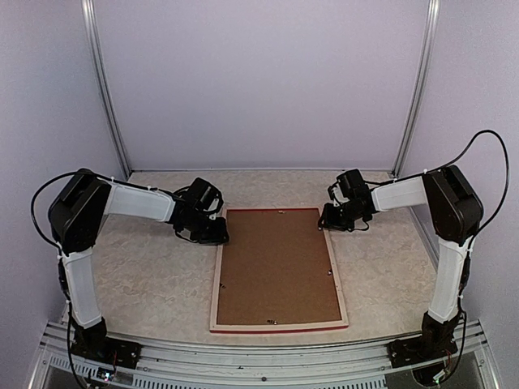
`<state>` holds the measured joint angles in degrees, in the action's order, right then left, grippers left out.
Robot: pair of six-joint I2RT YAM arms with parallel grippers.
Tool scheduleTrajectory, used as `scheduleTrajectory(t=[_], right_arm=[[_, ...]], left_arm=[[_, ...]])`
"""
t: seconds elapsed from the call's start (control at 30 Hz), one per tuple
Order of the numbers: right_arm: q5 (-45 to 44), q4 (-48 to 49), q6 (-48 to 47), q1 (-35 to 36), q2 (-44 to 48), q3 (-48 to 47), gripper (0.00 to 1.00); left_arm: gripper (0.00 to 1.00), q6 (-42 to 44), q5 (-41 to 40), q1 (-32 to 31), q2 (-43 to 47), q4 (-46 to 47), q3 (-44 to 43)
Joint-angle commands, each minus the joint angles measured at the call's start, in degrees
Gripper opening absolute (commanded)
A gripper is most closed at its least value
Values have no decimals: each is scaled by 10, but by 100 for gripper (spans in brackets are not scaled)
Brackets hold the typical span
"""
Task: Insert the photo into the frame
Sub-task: Press the fastener onto the backboard.
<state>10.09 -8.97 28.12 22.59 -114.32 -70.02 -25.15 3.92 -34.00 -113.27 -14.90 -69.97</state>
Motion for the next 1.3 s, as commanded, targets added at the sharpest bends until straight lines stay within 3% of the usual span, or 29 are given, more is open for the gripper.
scheduleTrajectory(t=[0.0,0.3,0.5,0.8,1.07,1.27], right_arm=[[1,-19,-4,0,-14,3,30],[7,-18,-6,0,-16,3,30],[7,-17,-7,0,-15,4,30],[14,-14,-4,0,-21,4,30],[13,-17,-6,0,-19,4,30],[13,-15,-5,0,-20,6,30]], left_arm=[[33,11,4,24,-4,-28,23],[60,-3,5,29,31,-28,37],[61,0,2,30,24,-32,39],[71,14,-6,19,22,-37,30],[67,22,-82,0,-2,-76,-8],[64,31,-92,-9,-11,-83,-20]])
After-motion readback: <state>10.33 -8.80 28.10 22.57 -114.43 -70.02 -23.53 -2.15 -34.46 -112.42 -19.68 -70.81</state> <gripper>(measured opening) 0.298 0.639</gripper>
